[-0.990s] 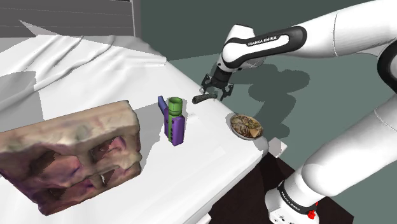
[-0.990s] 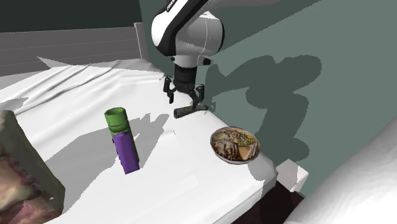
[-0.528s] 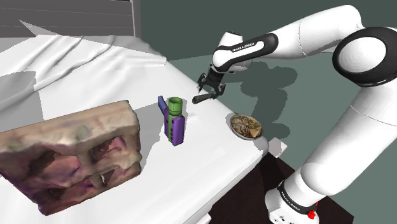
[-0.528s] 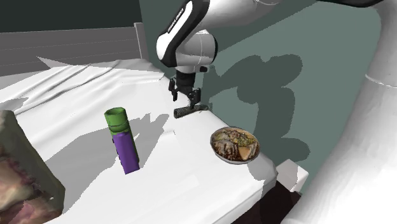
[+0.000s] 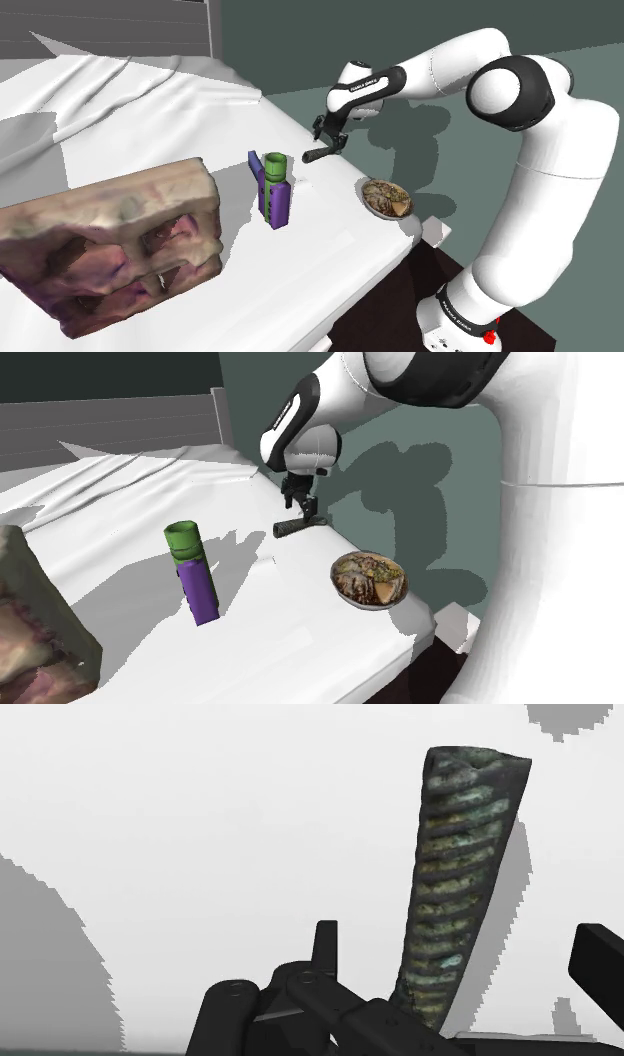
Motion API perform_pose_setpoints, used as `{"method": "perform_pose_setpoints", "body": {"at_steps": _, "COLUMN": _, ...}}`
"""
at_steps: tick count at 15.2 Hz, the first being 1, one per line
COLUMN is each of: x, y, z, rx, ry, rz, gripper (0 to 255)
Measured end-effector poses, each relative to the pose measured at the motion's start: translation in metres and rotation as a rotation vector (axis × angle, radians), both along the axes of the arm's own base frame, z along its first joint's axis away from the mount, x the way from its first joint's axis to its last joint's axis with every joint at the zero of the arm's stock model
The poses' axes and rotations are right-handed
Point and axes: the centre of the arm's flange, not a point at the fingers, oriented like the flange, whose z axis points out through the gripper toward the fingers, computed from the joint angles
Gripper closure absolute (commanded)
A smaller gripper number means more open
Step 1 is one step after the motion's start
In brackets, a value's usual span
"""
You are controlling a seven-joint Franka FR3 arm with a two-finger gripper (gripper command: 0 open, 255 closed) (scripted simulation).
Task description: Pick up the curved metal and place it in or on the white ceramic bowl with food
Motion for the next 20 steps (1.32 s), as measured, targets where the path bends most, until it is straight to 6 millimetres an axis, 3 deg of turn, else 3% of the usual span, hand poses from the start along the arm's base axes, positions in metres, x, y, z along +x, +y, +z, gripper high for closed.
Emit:
{"method": "perform_pose_setpoints", "body": {"at_steps": 3, "x": 0.01, "y": -0.015, "z": -0.017, "rx": -0.002, "ry": -0.006, "rz": -0.06, "gripper": 0}}
{"method": "perform_pose_setpoints", "body": {"at_steps": 9, "x": 0.018, "y": -0.015, "z": -0.047, "rx": -0.002, "ry": -0.008, "rz": -0.069, "gripper": 0}}
{"method": "perform_pose_setpoints", "body": {"at_steps": 15, "x": 0.019, "y": -0.015, "z": -0.051, "rx": -0.002, "ry": -0.008, "rz": -0.069, "gripper": 0}}
{"method": "perform_pose_setpoints", "body": {"at_steps": 16, "x": 0.019, "y": -0.015, "z": -0.051, "rx": -0.002, "ry": -0.008, "rz": -0.069, "gripper": 255}}
{"method": "perform_pose_setpoints", "body": {"at_steps": 20, "x": 0.019, "y": -0.015, "z": -0.051, "rx": -0.002, "ry": -0.008, "rz": -0.069, "gripper": 255}}
